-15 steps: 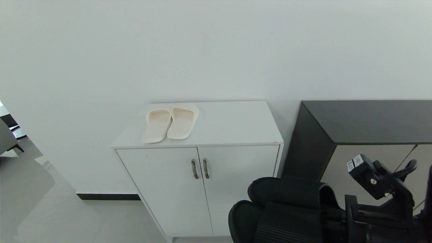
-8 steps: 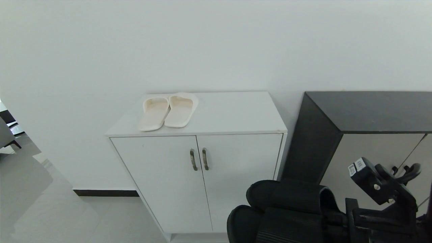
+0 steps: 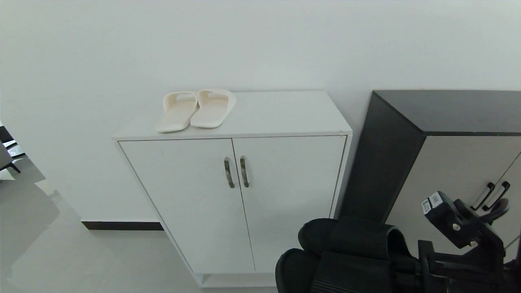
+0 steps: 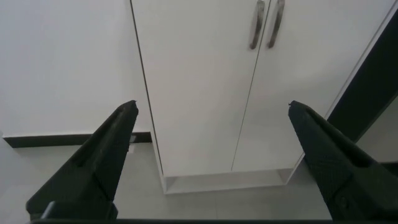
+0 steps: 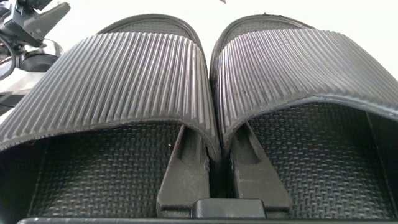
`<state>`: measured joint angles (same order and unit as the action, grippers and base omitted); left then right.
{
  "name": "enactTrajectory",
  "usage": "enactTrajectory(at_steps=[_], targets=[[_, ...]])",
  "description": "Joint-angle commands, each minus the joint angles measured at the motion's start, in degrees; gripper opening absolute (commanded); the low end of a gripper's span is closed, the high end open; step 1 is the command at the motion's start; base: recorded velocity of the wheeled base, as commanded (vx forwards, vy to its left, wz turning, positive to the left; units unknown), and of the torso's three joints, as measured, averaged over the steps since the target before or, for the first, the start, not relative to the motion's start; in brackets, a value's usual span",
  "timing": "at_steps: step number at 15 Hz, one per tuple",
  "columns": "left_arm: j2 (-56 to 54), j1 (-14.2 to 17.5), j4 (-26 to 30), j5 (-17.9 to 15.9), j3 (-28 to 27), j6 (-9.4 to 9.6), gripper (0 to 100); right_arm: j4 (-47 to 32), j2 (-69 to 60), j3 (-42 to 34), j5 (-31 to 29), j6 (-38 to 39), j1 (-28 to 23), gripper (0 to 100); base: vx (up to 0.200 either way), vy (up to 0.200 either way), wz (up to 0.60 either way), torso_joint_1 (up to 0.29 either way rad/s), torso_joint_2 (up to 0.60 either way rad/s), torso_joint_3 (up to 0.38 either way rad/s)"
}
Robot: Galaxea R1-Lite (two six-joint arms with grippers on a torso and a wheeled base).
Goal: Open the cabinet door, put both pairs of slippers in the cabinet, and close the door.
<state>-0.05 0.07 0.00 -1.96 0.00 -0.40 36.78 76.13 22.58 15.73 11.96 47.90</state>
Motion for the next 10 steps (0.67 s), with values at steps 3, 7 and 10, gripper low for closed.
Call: enactTrajectory(at_steps=[3, 7, 10], targets=[[0.0, 0.0, 0.0, 0.0, 0.0, -0.04, 100, 0.0, 0.1, -0.2, 1.0, 0.0, 0.0, 0, 0.0, 0.0, 0.0, -0.209, 0.5, 0.277], [0.0, 0.0, 0.0, -0.1, 0.0, -0.04, 100, 0.0, 0.2, -0.5, 1.2, -1.2, 0.0, 0, 0.0, 0.0, 0.0, -0.192, 0.49, 0.282], [0.0, 0.0, 0.0, 0.0, 0.0, -0.04, 100, 0.0, 0.2, -1.0, 1.3, -1.5, -0.1, 0, 0.0, 0.0, 0.0, -0.176, 0.46, 0.282]])
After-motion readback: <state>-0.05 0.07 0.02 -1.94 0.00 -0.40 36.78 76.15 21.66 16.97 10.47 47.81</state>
